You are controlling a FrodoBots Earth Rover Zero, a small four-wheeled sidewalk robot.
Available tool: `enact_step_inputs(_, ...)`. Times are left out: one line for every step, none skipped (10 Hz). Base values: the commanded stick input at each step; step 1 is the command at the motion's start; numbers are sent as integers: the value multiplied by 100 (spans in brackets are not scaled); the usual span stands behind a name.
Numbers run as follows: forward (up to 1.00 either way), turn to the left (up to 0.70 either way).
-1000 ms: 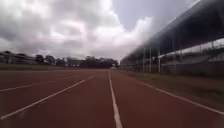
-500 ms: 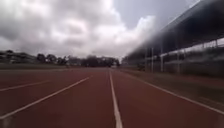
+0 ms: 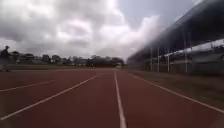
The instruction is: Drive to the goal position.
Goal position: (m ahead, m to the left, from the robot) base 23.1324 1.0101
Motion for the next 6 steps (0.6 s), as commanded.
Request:
enact_step_inputs(70, 0)
enact_step_inputs(70, 0)
enact_step_inputs(70, 0)
enact_step_inputs(70, 0)
enact_step_inputs(70, 0)
enact_step_inputs(70, 0)
